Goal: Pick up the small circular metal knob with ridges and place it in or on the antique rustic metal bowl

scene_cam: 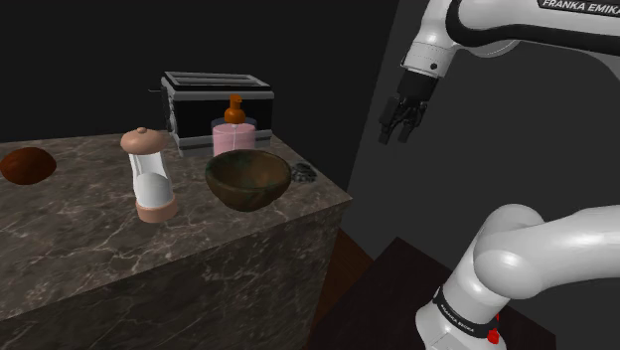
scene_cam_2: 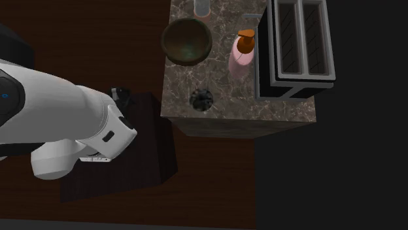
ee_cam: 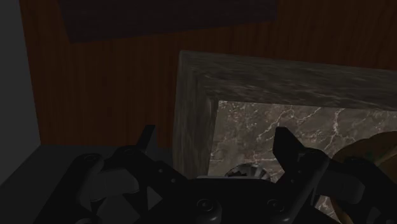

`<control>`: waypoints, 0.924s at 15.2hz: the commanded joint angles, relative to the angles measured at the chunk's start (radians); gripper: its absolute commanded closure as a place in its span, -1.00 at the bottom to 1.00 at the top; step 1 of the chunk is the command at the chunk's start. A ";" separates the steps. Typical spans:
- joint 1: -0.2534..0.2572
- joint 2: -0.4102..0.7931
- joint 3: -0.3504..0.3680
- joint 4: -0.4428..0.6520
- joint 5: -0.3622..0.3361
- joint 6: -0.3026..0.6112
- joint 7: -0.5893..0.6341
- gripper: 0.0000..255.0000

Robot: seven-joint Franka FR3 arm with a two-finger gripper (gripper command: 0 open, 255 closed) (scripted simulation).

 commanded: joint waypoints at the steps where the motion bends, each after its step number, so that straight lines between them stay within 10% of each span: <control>1: 0.000 0.000 0.000 0.000 0.000 0.000 0.000 -1.00; 14: 0.043 0.464 0.085 0.150 0.048 0.298 0.093 -1.00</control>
